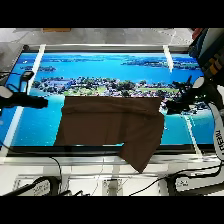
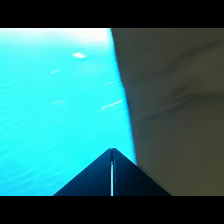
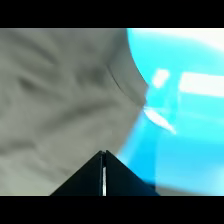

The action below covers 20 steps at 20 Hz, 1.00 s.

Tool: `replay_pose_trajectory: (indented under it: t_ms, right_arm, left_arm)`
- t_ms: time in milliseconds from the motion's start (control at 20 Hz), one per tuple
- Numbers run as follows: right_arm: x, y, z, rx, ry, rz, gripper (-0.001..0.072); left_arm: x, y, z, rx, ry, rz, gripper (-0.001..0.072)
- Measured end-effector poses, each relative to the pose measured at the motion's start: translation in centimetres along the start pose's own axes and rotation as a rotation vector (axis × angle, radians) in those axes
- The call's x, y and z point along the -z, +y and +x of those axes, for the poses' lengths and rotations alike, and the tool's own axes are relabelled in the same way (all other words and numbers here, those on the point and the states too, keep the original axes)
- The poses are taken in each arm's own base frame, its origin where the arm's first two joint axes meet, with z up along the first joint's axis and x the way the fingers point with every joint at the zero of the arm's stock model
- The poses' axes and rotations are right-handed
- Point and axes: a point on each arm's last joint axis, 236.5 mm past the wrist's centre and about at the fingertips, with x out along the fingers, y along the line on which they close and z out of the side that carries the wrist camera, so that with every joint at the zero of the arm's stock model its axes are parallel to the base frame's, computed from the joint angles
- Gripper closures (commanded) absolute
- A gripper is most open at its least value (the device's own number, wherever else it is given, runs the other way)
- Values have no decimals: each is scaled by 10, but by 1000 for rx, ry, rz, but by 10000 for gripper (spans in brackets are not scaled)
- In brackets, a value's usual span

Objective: Fold the clothes and pants, and hang the long-sleeved shirts on hangers.

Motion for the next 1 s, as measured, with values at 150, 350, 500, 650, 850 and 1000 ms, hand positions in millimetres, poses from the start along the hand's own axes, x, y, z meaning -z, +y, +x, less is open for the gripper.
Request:
replay_pose_trajectory:
  t_ms: [150, 350, 500, 650, 850, 1000]
  right_arm:
    - [38, -6, -6, -57, 37, 16, 698]
    - [103, 14, 21, -208, 100, 70, 672]
    - [142, 27, 58, -279, 150, 129, 364]
    - [164, 43, 85, -351, 174, 187, 364]
    - [174, 56, 109, -406, 153, 257, 364]
    - [179, 61, 122, -425, 140, 300, 369]
  left_arm:
    - [16, 15, -33, -49, 21, 4, 698]
    - [61, 17, -39, 5, 112, -38, 691]
    - [85, 6, -27, 75, 138, -100, 576]
    - [102, -3, -18, 121, 166, -138, 155]
    - [112, -10, -12, 150, 185, -177, 156]
    - [115, -13, -11, 159, 191, -189, 156]
